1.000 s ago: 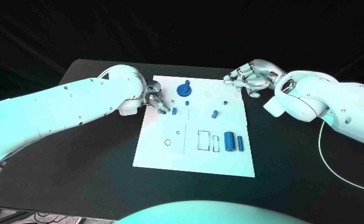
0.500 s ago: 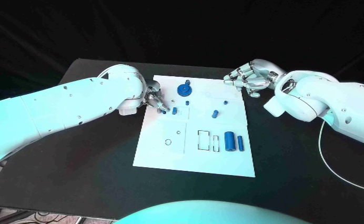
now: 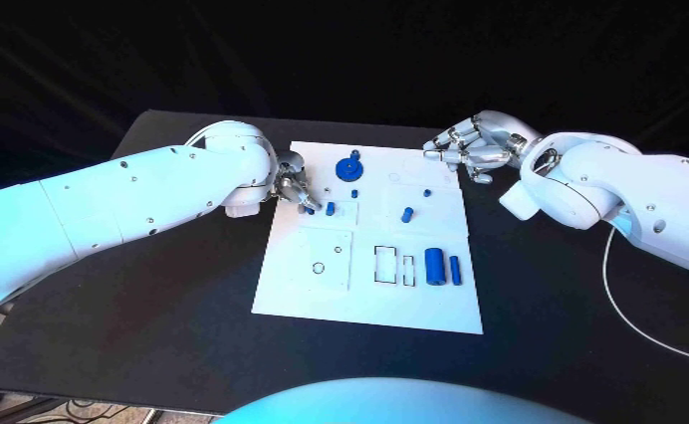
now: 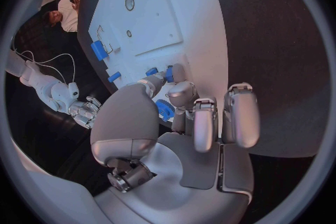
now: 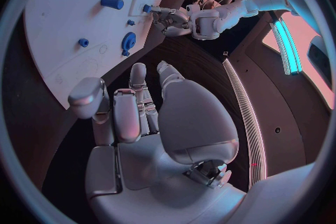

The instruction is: Assemble the parts on the task board

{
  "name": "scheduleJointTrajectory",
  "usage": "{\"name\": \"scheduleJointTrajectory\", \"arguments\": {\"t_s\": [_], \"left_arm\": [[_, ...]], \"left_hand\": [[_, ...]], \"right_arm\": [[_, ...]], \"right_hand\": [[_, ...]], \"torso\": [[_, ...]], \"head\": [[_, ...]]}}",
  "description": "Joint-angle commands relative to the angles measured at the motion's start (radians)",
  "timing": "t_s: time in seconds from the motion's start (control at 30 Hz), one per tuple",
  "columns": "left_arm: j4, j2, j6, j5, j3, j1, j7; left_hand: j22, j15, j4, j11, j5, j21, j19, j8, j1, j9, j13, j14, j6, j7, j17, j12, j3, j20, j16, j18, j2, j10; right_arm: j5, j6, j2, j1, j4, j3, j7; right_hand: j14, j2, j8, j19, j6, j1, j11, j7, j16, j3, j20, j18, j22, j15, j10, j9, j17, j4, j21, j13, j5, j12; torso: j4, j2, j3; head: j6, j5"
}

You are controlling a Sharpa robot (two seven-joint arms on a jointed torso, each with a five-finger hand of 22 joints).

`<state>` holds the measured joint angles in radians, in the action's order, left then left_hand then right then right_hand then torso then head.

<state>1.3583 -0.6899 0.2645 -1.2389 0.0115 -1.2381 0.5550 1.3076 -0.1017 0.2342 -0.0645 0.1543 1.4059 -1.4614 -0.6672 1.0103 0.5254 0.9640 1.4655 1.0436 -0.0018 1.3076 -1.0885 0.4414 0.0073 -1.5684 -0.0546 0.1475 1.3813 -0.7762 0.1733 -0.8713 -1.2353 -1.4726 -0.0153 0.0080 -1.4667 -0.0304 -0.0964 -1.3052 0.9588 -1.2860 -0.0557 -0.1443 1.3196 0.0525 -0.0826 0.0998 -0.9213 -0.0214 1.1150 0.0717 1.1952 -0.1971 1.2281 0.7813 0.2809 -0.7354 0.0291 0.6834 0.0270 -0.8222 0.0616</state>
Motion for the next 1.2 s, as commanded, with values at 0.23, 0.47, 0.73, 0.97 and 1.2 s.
{"name": "scheduleJointTrajectory", "arguments": {"t_s": [0.23, 0.47, 0.73, 0.97, 1.2], "left_arm": [[0.005, 0.003, -0.035, 0.013, 0.000, 0.000, -0.015], [0.004, 0.003, -0.037, 0.013, 0.000, 0.000, -0.011], [0.003, 0.000, -0.029, 0.013, 0.000, 0.000, -0.004], [0.003, -0.003, -0.021, 0.013, -0.001, 0.000, -0.001], [0.005, -0.006, -0.047, 0.013, -0.001, 0.000, -0.009]], "left_hand": [[0.107, -0.008, 0.005, 0.001, -0.003, 0.007, -0.029, 0.004, -0.005, -0.002, 0.004, 0.105, 0.012, 0.001, 0.263, -0.009, -0.020, -0.004, -0.002, 0.009, -0.003, 0.009], [0.108, -0.008, 0.008, 0.001, -0.003, 0.007, -0.030, 0.004, -0.007, -0.002, 0.005, 0.105, 0.012, 0.000, 0.263, -0.009, -0.025, -0.004, -0.002, 0.009, -0.003, 0.010], [0.108, -0.008, 0.010, 0.001, -0.003, 0.007, -0.030, 0.004, -0.007, -0.002, 0.004, 0.105, 0.013, 0.000, 0.263, -0.009, -0.029, -0.004, -0.002, 0.009, -0.004, 0.010], [0.109, -0.008, 0.015, 0.000, -0.002, 0.008, -0.030, 0.005, -0.009, -0.003, 0.004, 0.105, 0.014, 0.000, 0.263, -0.009, -0.041, -0.004, -0.002, 0.009, -0.004, 0.010], [0.112, -0.008, 0.046, 0.000, -0.005, 0.008, -0.031, 0.005, -0.034, -0.005, 0.007, 0.105, 0.018, 0.000, 0.263, -0.009, -0.108, -0.004, -0.002, 0.010, 0.003, 0.013]], "right_arm": [[-0.001, -0.014, 0.000, 0.000, -0.002, 0.000, 0.009], [-0.001, -0.014, 0.000, 0.000, -0.003, 0.000, 0.009], [-0.001, -0.015, -0.001, 0.000, -0.002, 0.000, 0.008], [-0.001, -0.018, -0.001, 0.000, -0.002, 0.000, 0.008], [-0.001, -0.019, 0.000, 0.000, -0.001, 0.000, 0.008]], "right_hand": [[-0.022, 0.007, -0.006, 0.005, 0.000, -0.001, -0.002, -0.002, -0.006, -0.005, 0.000, 0.021, 0.001, 0.000, -0.007, 0.000, -0.001, -0.001, -0.004, -0.001, 0.002, 0.003], [-0.022, 0.007, -0.006, 0.005, 0.000, -0.001, -0.002, -0.002, -0.006, -0.005, 0.000, 0.021, 0.001, 0.000, -0.007, 0.000, -0.001, -0.001, -0.004, -0.001, 0.002, 0.003], [-0.022, 0.007, -0.006, 0.005, 0.000, -0.001, -0.002, -0.002, -0.006, -0.005, 0.000, 0.021, 0.001, 0.000, -0.007, 0.000, -0.001, -0.001, -0.004, -0.001, 0.002, 0.003], [-0.022, 0.007, -0.006, 0.005, 0.000, -0.001, -0.002, -0.002, -0.006, -0.005, 0.000, 0.021, 0.001, 0.000, -0.007, 0.000, -0.001, -0.001, -0.004, -0.001, 0.002, 0.003], [-0.022, 0.007, -0.006, 0.005, 0.000, -0.001, -0.002, -0.002, -0.006, -0.005, 0.000, 0.021, 0.001, 0.000, -0.007, 0.000, -0.001, -0.001, -0.004, -0.001, 0.002, 0.003]], "torso": [[-0.0009, 0.000, -0.0007], [0.0002, 0.000, 0.0002], [-0.0005, 0.000, 0.0002], [0.0005, -0.001, 0.0009], [-0.0004, 0.000, 0.0009]], "head": [[0.002, 0.001], [0.001, -0.001], [0.001, -0.002], [0.000, -0.002], [0.000, -0.002]]}}
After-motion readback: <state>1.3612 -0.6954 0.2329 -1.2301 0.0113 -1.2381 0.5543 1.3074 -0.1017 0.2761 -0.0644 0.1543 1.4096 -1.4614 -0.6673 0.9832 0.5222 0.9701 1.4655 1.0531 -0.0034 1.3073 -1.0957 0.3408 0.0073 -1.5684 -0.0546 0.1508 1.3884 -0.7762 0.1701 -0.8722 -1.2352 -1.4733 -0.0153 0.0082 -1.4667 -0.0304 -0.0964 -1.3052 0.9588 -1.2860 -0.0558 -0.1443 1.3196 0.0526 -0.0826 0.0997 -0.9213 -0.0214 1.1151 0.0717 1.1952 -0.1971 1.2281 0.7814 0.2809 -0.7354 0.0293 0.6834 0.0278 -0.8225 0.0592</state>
